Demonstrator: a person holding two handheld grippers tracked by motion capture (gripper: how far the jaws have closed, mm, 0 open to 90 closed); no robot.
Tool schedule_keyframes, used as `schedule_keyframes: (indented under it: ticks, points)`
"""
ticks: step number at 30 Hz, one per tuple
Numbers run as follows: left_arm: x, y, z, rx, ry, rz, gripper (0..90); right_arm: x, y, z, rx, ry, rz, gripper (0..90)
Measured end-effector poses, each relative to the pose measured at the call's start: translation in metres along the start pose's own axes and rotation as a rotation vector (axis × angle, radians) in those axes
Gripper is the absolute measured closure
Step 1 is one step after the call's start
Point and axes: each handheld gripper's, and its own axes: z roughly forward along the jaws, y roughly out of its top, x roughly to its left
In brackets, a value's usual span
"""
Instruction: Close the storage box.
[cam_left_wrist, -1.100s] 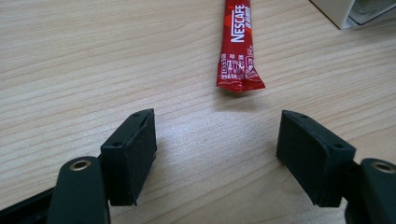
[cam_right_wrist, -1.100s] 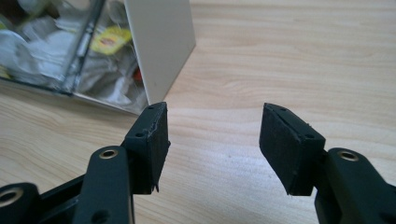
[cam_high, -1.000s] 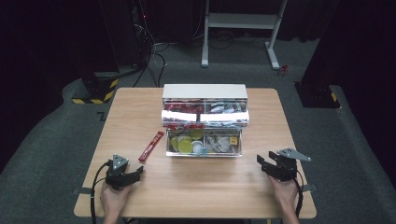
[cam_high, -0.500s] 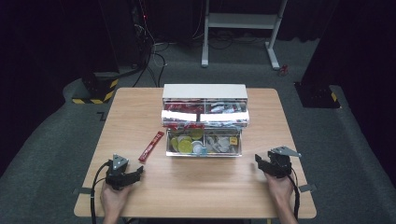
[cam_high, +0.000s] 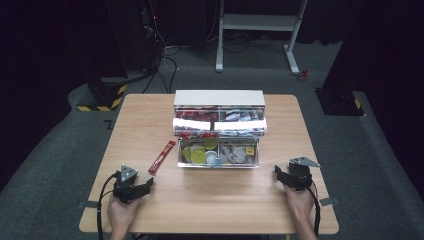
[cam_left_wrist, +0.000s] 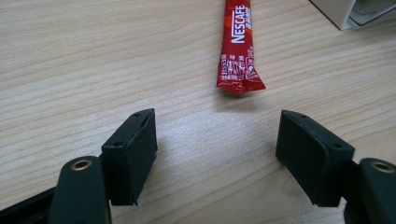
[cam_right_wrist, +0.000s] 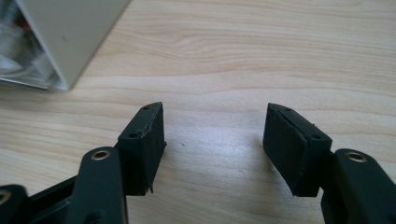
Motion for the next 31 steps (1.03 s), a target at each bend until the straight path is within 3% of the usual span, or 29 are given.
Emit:
schedule_keyframes:
  ticks: [4,6,11,31]
  points:
    - [-0.0001,0.0001,0.0001,0.0,0.0,0.001,28.9,-0.0015,0.0,0.0018,0.016,-0.017,-0.002,35.7]
    - [-0.0001,0.0001,0.0001,0.001,-0.001,0.001,28.8,-0.0018,0.0001,0.0024,0.019,-0.03,-0.025,34.9]
    - [-0.0002,0.0,0.0002,0.001,-0.004,0.001,27.9,0.0009,-0.0011,0.0015,0.027,-0.064,0.005,30.2]
    - [-0.0004,0.0,0.0003,0.002,-0.005,-0.001,27.6,0.0025,-0.0023,0.0002,0.028,-0.061,0.002,29.6]
